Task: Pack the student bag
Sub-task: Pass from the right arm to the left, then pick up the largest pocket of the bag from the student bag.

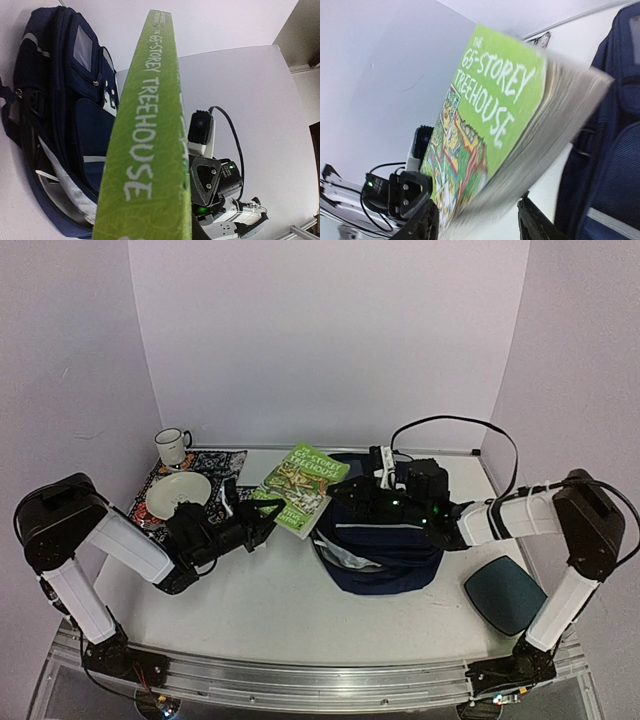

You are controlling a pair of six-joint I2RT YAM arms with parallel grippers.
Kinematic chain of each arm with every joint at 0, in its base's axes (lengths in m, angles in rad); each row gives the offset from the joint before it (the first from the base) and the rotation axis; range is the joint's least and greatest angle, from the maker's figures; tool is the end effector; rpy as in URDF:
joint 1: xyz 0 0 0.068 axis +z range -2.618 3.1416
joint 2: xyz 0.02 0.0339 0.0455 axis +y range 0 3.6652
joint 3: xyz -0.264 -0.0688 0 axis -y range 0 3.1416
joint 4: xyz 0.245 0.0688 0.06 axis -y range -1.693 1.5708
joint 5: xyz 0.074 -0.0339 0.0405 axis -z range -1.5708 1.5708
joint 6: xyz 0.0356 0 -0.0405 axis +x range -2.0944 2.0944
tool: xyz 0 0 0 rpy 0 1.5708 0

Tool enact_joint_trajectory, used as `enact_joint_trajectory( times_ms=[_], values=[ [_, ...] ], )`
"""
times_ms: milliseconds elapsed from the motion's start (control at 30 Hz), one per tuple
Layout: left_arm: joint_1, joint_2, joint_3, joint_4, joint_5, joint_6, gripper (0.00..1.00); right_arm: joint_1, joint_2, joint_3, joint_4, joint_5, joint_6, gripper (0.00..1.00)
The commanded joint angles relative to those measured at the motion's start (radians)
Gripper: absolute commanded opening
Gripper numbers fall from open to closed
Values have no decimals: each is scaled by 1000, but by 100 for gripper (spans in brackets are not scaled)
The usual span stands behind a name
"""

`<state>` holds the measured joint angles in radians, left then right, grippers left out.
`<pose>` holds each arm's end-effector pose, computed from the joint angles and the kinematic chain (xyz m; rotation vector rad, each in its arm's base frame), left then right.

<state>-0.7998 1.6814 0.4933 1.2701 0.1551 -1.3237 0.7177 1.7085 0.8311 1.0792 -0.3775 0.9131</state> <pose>0.2087 -0.2227 0.1800 -0.3164 1.7610 -1.7575 0.2655 0.2492 0.2464 -0.2093 1.5737 1.5813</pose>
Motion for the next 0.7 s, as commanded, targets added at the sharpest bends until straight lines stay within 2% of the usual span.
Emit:
enact_joint_trajectory(
  times_ms=[0, 167, 267, 467, 667],
  values=[
    [42, -84, -24, 158, -23, 39, 0, -18, -161, 46, -358, 13, -350, 64],
    [89, -120, -47, 157, 19, 51, 0, -18, -246, 123, -849, 109, -667, 75],
    [124, -129, -59, 157, 52, 46, 0, -5, -278, 149, -1040, 180, -801, 79],
    [173, -156, -80, 153, 99, 43, 0, 94, -288, 188, -1262, 368, -993, 80],
    [200, -186, -93, 108, 134, 64, 0, 189, -218, 254, -1354, 488, -1074, 79]
  ],
)
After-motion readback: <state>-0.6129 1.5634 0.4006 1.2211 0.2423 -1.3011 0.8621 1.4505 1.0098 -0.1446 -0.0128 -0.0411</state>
